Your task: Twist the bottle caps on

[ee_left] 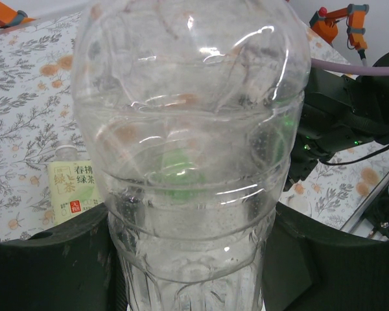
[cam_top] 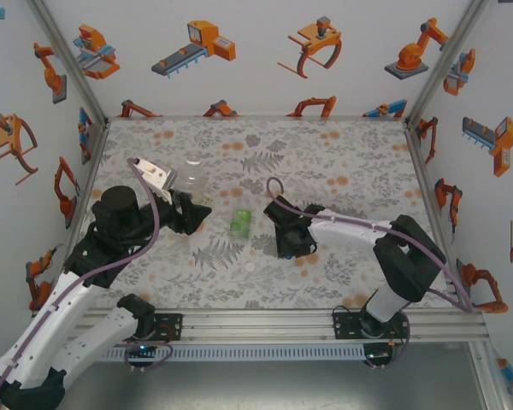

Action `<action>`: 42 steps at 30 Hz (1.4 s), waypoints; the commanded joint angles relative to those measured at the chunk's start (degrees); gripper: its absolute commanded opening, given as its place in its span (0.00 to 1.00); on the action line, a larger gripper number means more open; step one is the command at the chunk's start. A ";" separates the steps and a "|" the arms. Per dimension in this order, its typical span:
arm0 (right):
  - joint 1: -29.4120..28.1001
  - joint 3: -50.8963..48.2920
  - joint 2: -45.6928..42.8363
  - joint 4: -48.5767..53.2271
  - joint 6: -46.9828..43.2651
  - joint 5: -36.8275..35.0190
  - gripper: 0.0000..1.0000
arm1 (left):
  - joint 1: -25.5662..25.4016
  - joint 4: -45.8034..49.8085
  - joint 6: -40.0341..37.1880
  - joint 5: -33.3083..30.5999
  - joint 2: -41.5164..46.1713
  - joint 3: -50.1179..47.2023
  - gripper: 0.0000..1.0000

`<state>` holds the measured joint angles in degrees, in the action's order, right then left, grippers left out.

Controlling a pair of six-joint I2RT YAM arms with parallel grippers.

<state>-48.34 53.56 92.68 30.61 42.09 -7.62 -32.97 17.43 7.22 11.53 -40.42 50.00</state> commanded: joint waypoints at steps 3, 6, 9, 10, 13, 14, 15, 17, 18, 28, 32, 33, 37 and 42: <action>-0.77 1.37 1.59 0.39 -1.14 -1.18 0.41 | -0.16 -1.05 1.04 -0.22 0.39 -0.52 0.01; -1.01 1.26 1.79 0.30 -1.09 -0.99 0.40 | -0.14 -0.94 1.13 -0.24 0.53 -0.52 0.01; -1.06 1.13 1.97 0.00 -1.01 -0.97 0.40 | -0.16 -0.88 1.13 -0.37 0.76 -0.74 0.01; -1.06 1.10 2.06 -0.11 -1.00 -1.07 0.40 | -0.16 -0.84 1.13 -0.47 0.78 -0.82 0.01; -1.06 1.28 2.31 -0.11 -0.99 -1.50 0.40 | -0.16 -0.90 1.13 -0.51 0.78 -0.87 0.01; -1.08 1.36 2.11 -0.11 -1.05 -1.73 0.40 | -0.16 -0.93 1.13 -0.50 0.75 -0.87 0.01; -1.06 1.37 1.99 -0.20 -1.06 -1.93 0.40 | -0.16 -0.92 1.13 -0.55 0.78 -0.91 0.01; -1.10 1.56 1.66 -0.29 -1.54 -2.27 0.40 | -0.16 -0.96 1.13 -0.66 0.79 -0.95 0.01; -1.06 1.78 1.64 -0.21 -1.73 -2.37 0.40 | -0.16 -0.96 1.14 -0.69 0.85 -0.97 0.01; -1.06 2.05 1.80 -0.73 -2.28 -1.84 0.40 | -0.16 -0.78 1.09 -1.01 1.38 -1.13 0.01; -1.08 1.76 1.97 -1.06 -2.14 -1.61 0.40 | -0.14 -0.72 1.06 -1.08 1.45 -1.23 0.01; -1.09 1.63 2.12 -1.16 -2.15 -1.61 0.40 | -0.16 -0.66 1.01 -1.11 1.46 -1.26 0.01; -1.06 1.46 2.43 -1.59 -2.10 -1.61 0.40 | -0.16 -0.64 0.95 -1.03 1.39 -1.26 0.01; -1.04 1.20 2.13 -1.30 -2.04 -1.35 0.36 | -0.15 -0.42 0.77 -1.12 1.21 -1.13 0.01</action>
<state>-49.01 54.15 94.48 28.91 40.40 -8.49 -32.97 17.61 7.25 10.90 -39.70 49.32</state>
